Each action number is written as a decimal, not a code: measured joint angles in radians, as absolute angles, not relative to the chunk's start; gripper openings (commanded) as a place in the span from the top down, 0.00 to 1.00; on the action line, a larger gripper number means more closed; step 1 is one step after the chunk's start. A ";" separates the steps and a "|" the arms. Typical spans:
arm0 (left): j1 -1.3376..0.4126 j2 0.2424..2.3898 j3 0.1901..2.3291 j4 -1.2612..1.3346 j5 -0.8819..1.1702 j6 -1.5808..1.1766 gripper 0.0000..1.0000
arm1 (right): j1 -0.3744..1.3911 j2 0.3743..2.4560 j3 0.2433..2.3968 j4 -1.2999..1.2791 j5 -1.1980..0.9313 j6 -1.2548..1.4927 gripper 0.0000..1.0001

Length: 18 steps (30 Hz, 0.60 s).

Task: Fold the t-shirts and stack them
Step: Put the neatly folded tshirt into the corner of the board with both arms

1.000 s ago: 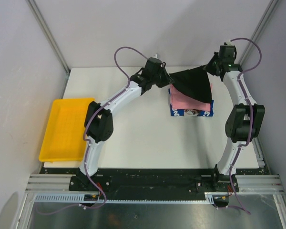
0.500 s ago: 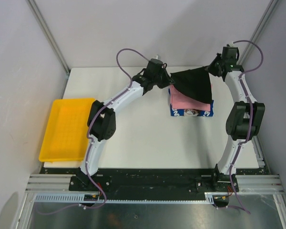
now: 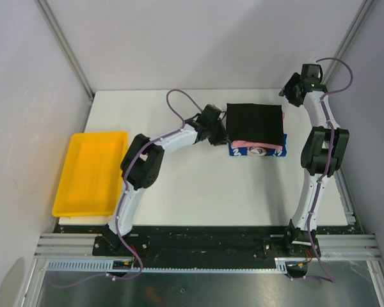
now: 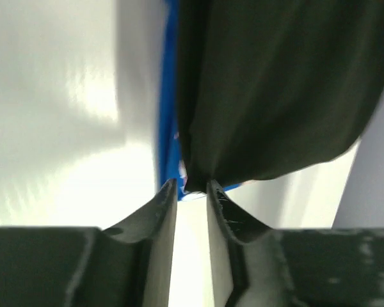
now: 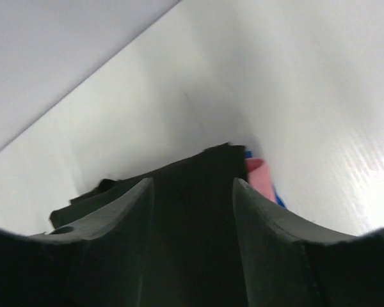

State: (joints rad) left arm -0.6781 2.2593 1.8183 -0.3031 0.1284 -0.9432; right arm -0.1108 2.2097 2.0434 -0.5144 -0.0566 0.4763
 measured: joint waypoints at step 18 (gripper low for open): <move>-0.653 1.988 1.535 -0.319 0.138 -0.863 0.51 | 0.078 1.822 1.591 -0.610 -0.015 0.532 0.41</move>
State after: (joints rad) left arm -0.6529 1.9877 1.5352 -0.3195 0.1383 -0.8627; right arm 0.0776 1.8217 1.5909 -0.6102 -0.0151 0.5323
